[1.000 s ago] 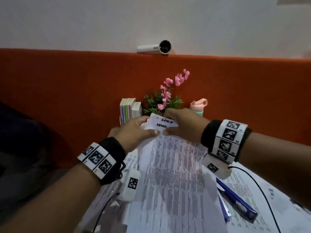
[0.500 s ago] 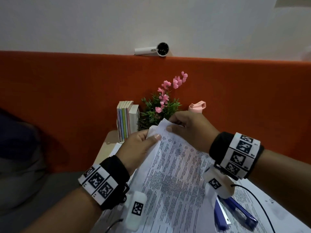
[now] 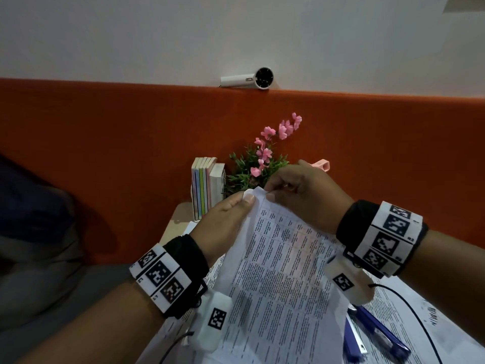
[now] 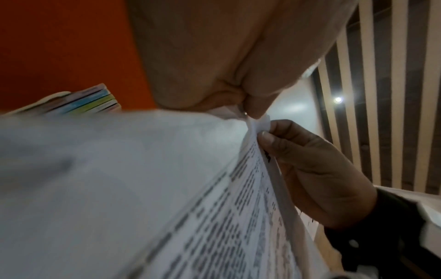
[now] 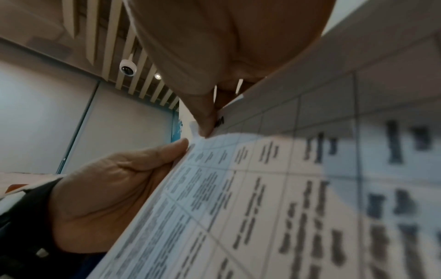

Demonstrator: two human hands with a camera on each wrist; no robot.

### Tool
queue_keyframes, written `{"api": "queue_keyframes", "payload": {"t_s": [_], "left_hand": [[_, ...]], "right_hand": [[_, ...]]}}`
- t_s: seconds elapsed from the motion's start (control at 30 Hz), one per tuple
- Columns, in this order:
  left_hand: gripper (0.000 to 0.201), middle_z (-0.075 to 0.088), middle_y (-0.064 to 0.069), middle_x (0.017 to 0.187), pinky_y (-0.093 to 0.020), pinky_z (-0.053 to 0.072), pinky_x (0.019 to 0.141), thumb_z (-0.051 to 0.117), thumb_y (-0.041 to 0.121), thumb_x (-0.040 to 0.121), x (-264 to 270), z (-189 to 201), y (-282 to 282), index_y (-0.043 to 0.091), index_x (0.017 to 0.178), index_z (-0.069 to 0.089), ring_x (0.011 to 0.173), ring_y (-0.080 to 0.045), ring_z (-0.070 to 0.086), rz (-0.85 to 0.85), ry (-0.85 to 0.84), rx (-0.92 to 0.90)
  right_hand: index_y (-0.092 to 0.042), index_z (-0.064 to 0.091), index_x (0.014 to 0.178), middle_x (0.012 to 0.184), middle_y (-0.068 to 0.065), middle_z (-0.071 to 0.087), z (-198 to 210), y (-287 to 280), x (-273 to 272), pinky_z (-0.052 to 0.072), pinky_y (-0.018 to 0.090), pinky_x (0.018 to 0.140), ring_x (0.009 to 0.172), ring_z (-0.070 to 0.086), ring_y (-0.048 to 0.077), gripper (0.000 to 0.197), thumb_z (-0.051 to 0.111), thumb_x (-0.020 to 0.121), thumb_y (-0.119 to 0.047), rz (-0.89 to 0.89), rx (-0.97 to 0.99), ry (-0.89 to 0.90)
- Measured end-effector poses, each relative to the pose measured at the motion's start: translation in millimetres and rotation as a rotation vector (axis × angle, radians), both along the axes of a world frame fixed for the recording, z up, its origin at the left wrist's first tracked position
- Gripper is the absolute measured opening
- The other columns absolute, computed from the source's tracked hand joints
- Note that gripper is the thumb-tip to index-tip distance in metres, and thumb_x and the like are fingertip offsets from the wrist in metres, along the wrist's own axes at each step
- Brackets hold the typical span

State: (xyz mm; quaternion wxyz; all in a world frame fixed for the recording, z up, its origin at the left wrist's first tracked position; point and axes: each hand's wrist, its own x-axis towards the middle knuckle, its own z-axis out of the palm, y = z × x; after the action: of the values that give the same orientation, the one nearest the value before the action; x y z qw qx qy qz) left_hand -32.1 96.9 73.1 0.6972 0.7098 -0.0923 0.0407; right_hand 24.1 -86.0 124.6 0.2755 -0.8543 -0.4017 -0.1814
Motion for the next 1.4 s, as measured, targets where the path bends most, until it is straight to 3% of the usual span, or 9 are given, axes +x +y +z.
{"api": "queue_keyframes", "payload": {"t_s": [0.17, 0.27, 0.37, 0.57, 0.73, 0.97, 1.13, 1.23, 1.4], "left_hand": [[0.026, 0.069, 0.002, 0.121, -0.045, 0.04, 0.11, 0.043, 0.037, 0.104, -5, 7, -2, 0.044, 0.099, 0.067, 0.124, -0.016, 0.058, -0.025, -0.053, 0.147], [0.027, 0.065, 0.014, 0.126, -0.035, 0.039, 0.109, 0.041, 0.037, 0.105, -5, 8, -3, 0.038, 0.124, 0.061, 0.126, -0.002, 0.053, 0.018, -0.075, 0.192], [0.028, 0.059, 0.024, 0.119, -0.017, 0.04, 0.09, 0.041, 0.038, 0.105, -8, 12, -3, 0.038, 0.13, 0.054, 0.114, 0.007, 0.052, 0.067, -0.071, 0.2], [0.032, 0.06, 0.026, 0.115, -0.007, 0.035, 0.074, 0.039, 0.032, 0.106, -11, 21, -4, 0.036, 0.135, 0.054, 0.097, 0.019, 0.049, 0.122, -0.087, 0.196], [0.031, 0.072, -0.003, 0.108, -0.051, 0.053, 0.093, 0.044, 0.045, 0.102, -12, 17, -3, 0.024, 0.115, 0.063, 0.103, -0.022, 0.069, 0.169, -0.07, 0.211], [0.025, 0.069, 0.019, 0.086, -0.012, 0.047, 0.065, 0.037, 0.033, 0.107, -21, 14, -2, 0.034, 0.11, 0.061, 0.075, 0.01, 0.064, 0.176, -0.13, 0.383], [0.021, 0.07, 0.0, 0.104, -0.052, 0.055, 0.09, 0.04, 0.036, 0.105, -22, 11, -1, 0.028, 0.109, 0.059, 0.098, -0.019, 0.068, 0.196, -0.116, 0.321], [0.022, 0.072, 0.002, 0.104, -0.056, 0.054, 0.09, 0.041, 0.029, 0.105, -24, 5, 1, 0.023, 0.113, 0.06, 0.099, -0.019, 0.068, 0.192, -0.112, 0.324], [0.028, 0.067, -0.012, 0.106, -0.062, 0.052, 0.088, 0.04, 0.039, 0.102, -25, 6, 2, 0.02, 0.112, 0.057, 0.099, -0.036, 0.064, 0.215, -0.149, 0.314]], "right_hand": [[-0.032, 0.069, 0.092, 0.088, -0.018, 0.06, 10, 10, -2, 0.044, 0.034, 0.083, 0.088, 0.046, 0.006, 0.006, 0.07, 0.086, -0.036, 0.016, -0.092, -0.039], [-0.038, 0.063, 0.11, 0.091, -0.02, 0.055, 12, 13, -4, 0.047, 0.024, 0.082, 0.088, 0.048, 0.0, 0.024, 0.069, 0.088, -0.031, 0.029, -0.07, 0.005], [-0.036, 0.053, 0.135, 0.109, -0.018, 0.055, 14, 16, -4, 0.04, 0.01, 0.08, 0.094, 0.047, -0.003, 0.044, 0.064, 0.093, -0.027, 0.046, -0.136, -0.057], [-0.025, 0.058, 0.135, 0.104, -0.007, 0.06, 12, 25, -7, 0.041, 0.015, 0.078, 0.088, 0.049, 0.003, 0.036, 0.054, 0.099, -0.019, 0.047, -0.21, -0.164], [-0.024, 0.06, 0.132, 0.107, -0.014, 0.061, 23, 23, -9, 0.042, 0.01, 0.081, 0.09, 0.055, -0.001, 0.034, 0.057, 0.099, -0.02, 0.013, -0.043, -0.028], [-0.022, 0.062, 0.107, 0.089, -0.011, 0.06, 28, 29, -7, 0.047, 0.024, 0.068, 0.077, 0.056, 0.003, 0.018, 0.051, 0.1, -0.035, -0.054, -0.187, 0.113], [-0.024, 0.055, 0.09, 0.076, -0.008, 0.054, 38, 27, -7, 0.038, 0.022, 0.058, 0.063, 0.048, 0.006, 0.016, 0.048, 0.102, -0.033, -0.053, -0.232, 0.07], [-0.03, 0.048, 0.081, 0.074, -0.01, 0.05, 43, 25, -7, 0.033, 0.02, 0.056, 0.062, 0.044, 0.003, 0.021, 0.047, 0.102, -0.033, -0.059, -0.207, 0.046], [-0.023, 0.051, 0.101, 0.092, -0.007, 0.06, 49, 19, -5, 0.047, 0.029, 0.066, 0.078, 0.057, 0.011, 0.021, 0.047, 0.1, -0.043, -0.066, -0.373, 0.074]]}}
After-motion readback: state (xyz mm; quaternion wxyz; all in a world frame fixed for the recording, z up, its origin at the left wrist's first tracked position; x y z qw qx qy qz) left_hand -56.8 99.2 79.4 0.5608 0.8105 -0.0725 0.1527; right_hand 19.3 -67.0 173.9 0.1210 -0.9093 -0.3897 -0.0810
